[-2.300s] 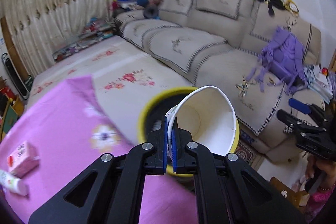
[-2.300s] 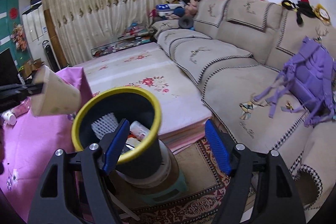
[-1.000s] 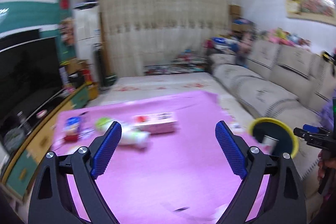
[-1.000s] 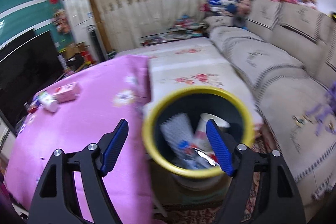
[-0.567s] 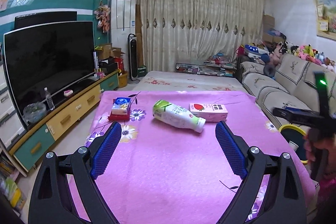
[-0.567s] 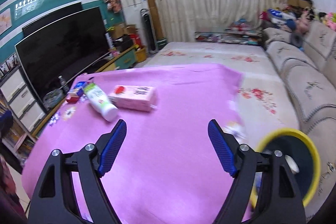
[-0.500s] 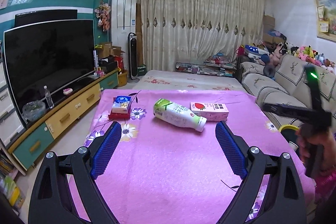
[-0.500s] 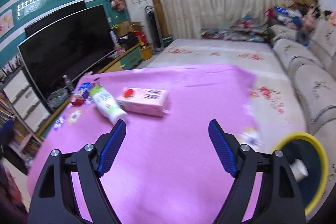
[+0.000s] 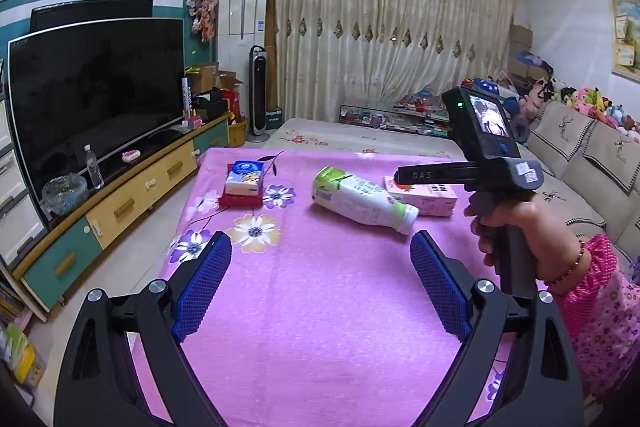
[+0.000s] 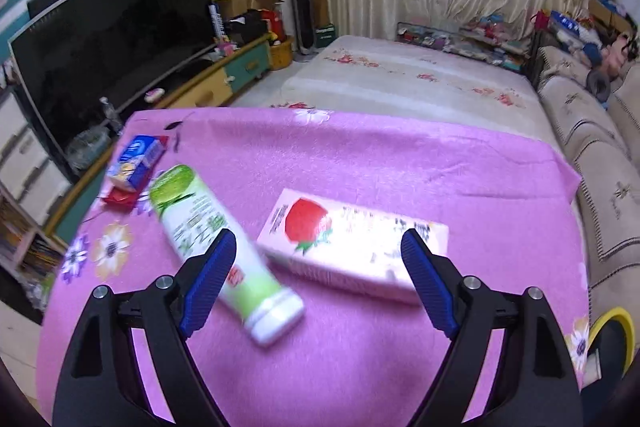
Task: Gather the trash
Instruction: 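Move the right gripper back over the table toward the milk carton, then grasp the pink strawberry milk carton with the right gripper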
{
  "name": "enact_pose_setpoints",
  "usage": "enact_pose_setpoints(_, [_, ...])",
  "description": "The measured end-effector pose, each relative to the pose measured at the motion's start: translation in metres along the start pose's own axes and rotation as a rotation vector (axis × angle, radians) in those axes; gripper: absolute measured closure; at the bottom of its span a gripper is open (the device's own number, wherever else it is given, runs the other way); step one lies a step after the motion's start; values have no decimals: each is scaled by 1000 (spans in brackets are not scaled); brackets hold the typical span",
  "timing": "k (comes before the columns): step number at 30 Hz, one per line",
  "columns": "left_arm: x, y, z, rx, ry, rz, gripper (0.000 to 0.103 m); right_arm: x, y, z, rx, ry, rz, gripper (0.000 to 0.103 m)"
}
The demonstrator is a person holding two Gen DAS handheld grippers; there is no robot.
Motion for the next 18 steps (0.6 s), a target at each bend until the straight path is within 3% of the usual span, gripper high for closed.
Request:
enact_pose_setpoints(8, [12,-7,8,-30,-28,11,13,28,2,-14,-2,-19,70,23])
enact_pose_setpoints(18, [17,2,5,-16,-28,21,13,38,1,-10,-1,-41,69,23])
Point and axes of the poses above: each gripper's, at about its wrist camera, not at the fingertips, and x roughly the way its jaws point, y to its right, z to its underside, the point moved 9 cm from there along x, roughly the way its jaws point, and after that the axes turned 8 degrees about x, right-handed, at the moved point
